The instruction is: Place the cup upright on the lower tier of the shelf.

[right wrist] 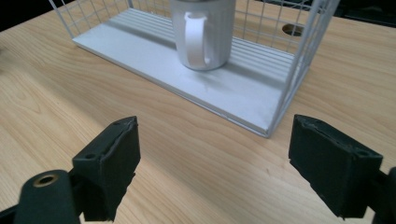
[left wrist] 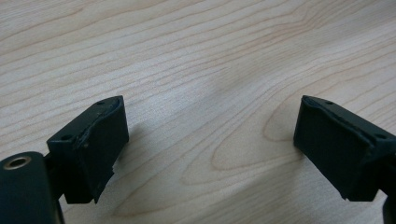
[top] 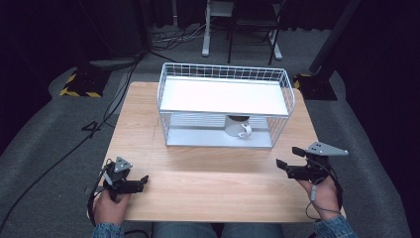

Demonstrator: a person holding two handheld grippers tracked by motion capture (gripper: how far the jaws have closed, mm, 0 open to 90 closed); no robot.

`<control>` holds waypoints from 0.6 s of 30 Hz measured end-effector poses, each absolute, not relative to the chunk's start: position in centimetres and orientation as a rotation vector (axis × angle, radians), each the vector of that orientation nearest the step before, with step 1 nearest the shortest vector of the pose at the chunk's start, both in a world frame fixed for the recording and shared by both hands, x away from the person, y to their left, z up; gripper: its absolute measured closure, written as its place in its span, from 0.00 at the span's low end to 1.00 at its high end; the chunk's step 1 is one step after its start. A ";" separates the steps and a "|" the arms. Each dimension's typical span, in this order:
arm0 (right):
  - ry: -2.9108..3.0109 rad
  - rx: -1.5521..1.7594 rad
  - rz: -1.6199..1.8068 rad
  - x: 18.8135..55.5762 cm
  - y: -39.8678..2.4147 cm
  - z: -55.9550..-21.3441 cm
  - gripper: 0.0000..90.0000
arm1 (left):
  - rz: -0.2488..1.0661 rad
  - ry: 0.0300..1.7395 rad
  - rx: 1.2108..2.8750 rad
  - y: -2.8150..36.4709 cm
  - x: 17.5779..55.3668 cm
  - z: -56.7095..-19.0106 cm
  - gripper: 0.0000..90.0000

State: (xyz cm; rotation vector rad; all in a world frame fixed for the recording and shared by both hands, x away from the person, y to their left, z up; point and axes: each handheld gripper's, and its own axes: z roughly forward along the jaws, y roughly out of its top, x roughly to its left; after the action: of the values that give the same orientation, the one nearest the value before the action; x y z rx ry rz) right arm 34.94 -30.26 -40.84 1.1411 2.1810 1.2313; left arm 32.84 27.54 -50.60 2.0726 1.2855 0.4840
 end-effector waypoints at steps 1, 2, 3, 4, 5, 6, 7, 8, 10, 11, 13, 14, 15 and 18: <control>2.180 1.146 1.229 34.8 -30.6 -41.0 0.18 | 0.484 1.285 2.072 27.5 32.8 -50.6 0.12; 2.182 1.155 1.226 34.7 -30.8 -41.1 0.18 | 0.483 1.287 2.071 27.5 32.8 -50.6 0.12; 2.193 1.173 1.217 34.6 -31.0 -41.2 0.18 | 0.484 1.285 2.074 27.5 32.8 -50.6 0.12; 2.202 1.180 1.210 34.6 -31.2 -41.3 0.18 | 0.484 1.285 2.073 27.5 32.8 -50.6 0.12; 2.211 1.190 1.193 34.5 -31.4 -41.5 0.18 | 0.484 1.285 2.073 27.5 32.8 -50.6 0.12; 2.222 1.207 1.171 34.4 -31.7 -41.7 0.18 | 0.484 1.285 2.073 27.5 32.8 -50.6 0.12; 2.230 1.213 1.151 34.3 -31.9 -42.0 0.18 | 0.484 1.285 2.073 27.5 32.8 -50.6 0.12; 2.231 1.222 1.145 34.3 -32.1 -42.2 0.18 | 0.484 1.285 2.073 27.5 32.8 -50.6 0.12; 2.230 1.239 1.137 34.2 -32.6 -42.7 0.18 | 0.484 1.285 2.073 27.5 32.8 -50.6 0.12; 2.232 1.254 1.130 34.1 -32.9 -42.9 0.18 | 0.484 1.285 2.073 27.5 32.8 -50.6 0.12; 2.234 1.272 1.116 34.0 -33.3 -43.4 0.18 | 0.484 1.285 2.073 27.5 32.8 -50.6 0.12; 2.239 1.274 1.109 34.0 -33.5 -43.6 0.18 | 0.484 1.285 2.072 27.5 32.8 -50.6 0.12; 2.241 1.291 1.093 34.0 -33.7 -43.9 0.18 | 0.484 1.285 2.073 27.5 32.8 -50.6 0.12; 2.263 1.325 1.048 33.8 -34.5 -44.8 0.20 | 0.484 1.285 2.073 27.5 32.8 -50.6 0.12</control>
State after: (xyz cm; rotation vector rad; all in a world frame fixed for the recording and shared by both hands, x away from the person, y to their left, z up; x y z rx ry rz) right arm 33.82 -34.46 -44.83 1.3252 2.2635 1.0480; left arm 32.83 27.54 -50.60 2.0731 1.2853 0.4840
